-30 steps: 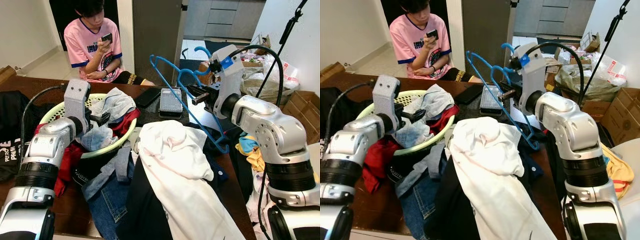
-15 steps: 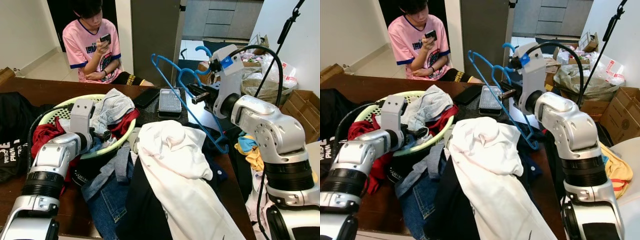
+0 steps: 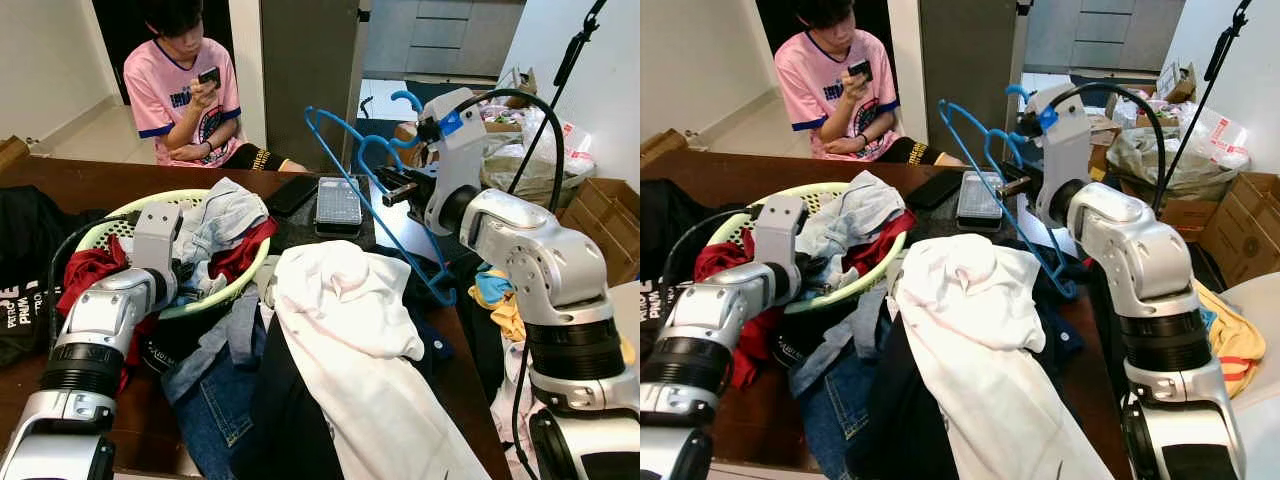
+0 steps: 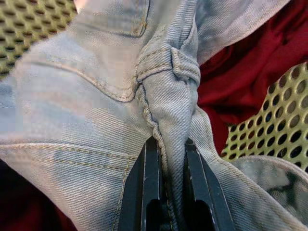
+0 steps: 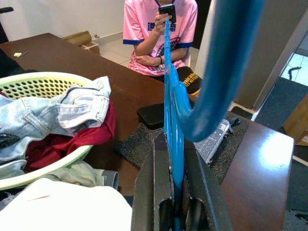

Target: Hang hanger

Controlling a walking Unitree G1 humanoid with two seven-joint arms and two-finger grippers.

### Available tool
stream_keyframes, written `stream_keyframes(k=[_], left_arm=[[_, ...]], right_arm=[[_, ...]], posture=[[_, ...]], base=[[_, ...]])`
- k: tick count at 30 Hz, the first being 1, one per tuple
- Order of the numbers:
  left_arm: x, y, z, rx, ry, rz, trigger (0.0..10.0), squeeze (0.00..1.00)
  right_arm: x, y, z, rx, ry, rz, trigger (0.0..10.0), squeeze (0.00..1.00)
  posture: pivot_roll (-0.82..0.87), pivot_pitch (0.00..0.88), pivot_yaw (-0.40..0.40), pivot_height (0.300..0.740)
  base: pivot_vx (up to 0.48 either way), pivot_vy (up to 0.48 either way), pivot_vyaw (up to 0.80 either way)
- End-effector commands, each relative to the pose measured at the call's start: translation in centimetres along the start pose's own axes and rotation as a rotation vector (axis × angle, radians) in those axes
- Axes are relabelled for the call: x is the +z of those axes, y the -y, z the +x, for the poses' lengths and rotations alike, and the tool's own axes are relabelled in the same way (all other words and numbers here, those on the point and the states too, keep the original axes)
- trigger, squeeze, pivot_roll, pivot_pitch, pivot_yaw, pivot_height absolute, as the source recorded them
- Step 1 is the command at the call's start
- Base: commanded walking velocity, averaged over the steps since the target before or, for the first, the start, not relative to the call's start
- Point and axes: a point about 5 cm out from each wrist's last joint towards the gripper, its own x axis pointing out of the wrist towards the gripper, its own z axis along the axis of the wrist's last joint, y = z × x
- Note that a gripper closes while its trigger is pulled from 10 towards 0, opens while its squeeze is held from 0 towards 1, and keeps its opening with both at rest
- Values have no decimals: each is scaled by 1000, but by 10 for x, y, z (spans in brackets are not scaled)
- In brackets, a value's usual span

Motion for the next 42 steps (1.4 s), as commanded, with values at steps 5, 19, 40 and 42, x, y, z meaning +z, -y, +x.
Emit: stream_keyframes(k=[5, 19, 40, 42], left_arm=[[118, -35, -50, 118, 541, 213, 0, 0], [219, 6, -159, -401, 1098, 159, 10000, 0], [195, 45, -145, -666, 1031, 50, 10000, 0], [192, 52, -142, -694, 1023, 35, 10000, 0]], right_arm=[[18, -2, -1, 24, 146, 93, 10000, 0], [46, -9, -13, 177, 453, 357, 10000, 0], [33, 22, -33, 36, 500, 407, 10000, 0], [29, 24, -34, 13, 484, 389, 10000, 0]], posture=[[25, 32, 8, 740], [31, 28, 3, 740], [15, 30, 3, 740], [11, 29, 6, 740]], base=[[0, 0, 0], [-21, 0, 0], [-338, 0, 0], [-345, 0, 0]])
